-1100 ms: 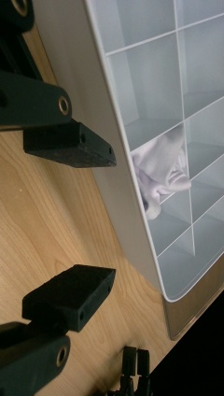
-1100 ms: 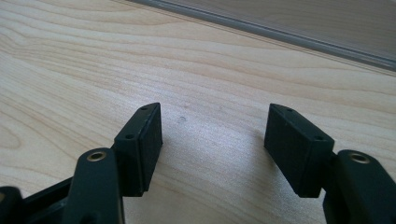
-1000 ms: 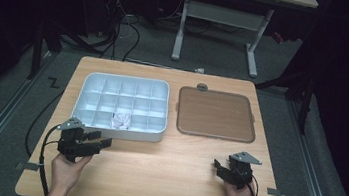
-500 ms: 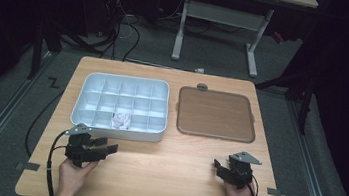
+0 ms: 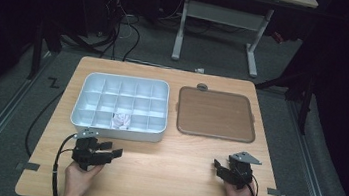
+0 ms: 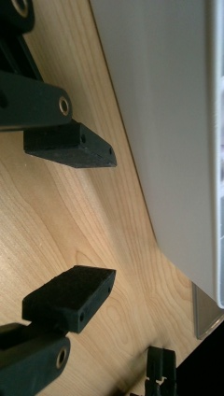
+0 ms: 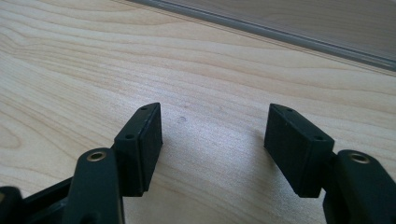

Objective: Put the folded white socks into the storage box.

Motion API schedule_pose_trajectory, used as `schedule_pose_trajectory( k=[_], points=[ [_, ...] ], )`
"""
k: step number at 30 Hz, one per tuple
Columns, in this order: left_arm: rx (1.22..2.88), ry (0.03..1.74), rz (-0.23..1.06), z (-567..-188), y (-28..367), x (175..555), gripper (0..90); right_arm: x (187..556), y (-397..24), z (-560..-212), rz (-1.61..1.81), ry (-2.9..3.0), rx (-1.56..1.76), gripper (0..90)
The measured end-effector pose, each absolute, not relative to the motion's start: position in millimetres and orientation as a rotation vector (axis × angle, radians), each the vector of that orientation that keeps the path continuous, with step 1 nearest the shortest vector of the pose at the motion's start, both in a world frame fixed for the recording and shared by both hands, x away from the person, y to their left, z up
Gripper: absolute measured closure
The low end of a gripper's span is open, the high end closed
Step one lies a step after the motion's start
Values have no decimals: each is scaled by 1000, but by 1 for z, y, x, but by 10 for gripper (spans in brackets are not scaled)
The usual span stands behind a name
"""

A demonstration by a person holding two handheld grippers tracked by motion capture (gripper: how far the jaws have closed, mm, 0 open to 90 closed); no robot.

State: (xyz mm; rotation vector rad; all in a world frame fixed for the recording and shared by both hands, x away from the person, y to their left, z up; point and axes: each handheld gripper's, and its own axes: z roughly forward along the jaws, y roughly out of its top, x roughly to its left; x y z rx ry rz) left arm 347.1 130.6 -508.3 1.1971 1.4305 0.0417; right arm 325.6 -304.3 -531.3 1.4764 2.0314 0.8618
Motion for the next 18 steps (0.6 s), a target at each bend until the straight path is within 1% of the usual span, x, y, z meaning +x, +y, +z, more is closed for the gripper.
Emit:
schedule_pose_trajectory(
  k=[7, 9, 14, 18],
  points=[
    [1224, 1440, 58, -518, 124, 345, 399, 326, -304, -531, 862, 2031, 1477, 374],
    [1250, 1437, 106, -520, 119, 343, 396, 326, -304, -531, 861, 2031, 1476, 374],
    [1308, 1422, 151, -529, 108, 343, 390, 326, -304, -531, 862, 2031, 1476, 374],
    [1321, 1415, 182, -532, 103, 343, 385, 326, -304, -531, 862, 2031, 1476, 374]
  ],
)
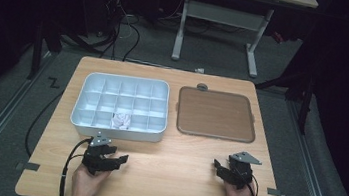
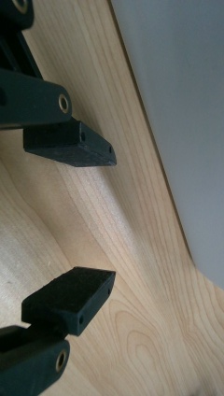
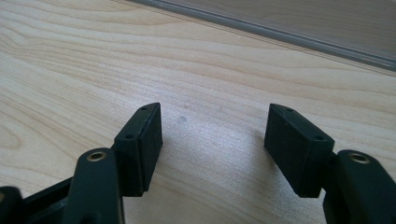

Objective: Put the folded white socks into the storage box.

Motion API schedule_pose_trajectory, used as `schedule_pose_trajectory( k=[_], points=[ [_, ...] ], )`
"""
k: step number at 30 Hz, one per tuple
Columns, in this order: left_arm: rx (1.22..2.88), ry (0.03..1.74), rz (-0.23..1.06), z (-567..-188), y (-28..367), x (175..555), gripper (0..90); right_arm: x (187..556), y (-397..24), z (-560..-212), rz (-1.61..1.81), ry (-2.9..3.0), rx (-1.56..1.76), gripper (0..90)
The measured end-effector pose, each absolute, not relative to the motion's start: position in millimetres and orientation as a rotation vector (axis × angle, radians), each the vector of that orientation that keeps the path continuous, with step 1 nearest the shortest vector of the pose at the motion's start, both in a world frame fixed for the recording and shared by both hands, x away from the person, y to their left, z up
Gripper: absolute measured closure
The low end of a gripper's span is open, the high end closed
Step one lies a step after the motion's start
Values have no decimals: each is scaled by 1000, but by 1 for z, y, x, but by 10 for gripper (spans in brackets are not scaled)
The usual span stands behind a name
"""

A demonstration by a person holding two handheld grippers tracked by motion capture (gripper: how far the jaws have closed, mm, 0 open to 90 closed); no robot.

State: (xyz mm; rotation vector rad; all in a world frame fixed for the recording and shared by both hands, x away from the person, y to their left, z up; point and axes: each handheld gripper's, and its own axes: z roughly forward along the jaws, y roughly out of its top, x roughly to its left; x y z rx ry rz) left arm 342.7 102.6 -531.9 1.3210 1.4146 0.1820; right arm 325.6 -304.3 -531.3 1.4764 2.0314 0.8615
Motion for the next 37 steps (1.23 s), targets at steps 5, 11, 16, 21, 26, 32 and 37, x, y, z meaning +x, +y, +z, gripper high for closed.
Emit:
schedule_pose_trajectory(
  k=[5, 11, 16, 21, 26, 32, 37],
  points=[
    [1338, 1392, 242, -537, 96, 343, 383, 326, -304, -531, 862, 2032, 1476, 374],
    [1326, 1372, 289, -541, 94, 345, 383, 326, -304, -531, 862, 2031, 1477, 373],
    [1333, 1355, 326, -543, 91, 345, 378, 326, -304, -531, 862, 2031, 1476, 374],
    [1387, 1325, 400, -546, 83, 342, 367, 326, -304, -531, 861, 2031, 1477, 374],
    [1412, 1312, 418, -547, 81, 341, 351, 326, -304, -531, 861, 2031, 1476, 373],
    [1411, 1313, 419, -547, 81, 341, 350, 326, -304, -531, 861, 2031, 1477, 374],
    [1409, 1315, 418, -547, 81, 341, 352, 326, -304, -531, 861, 2031, 1477, 374]
  ],
)
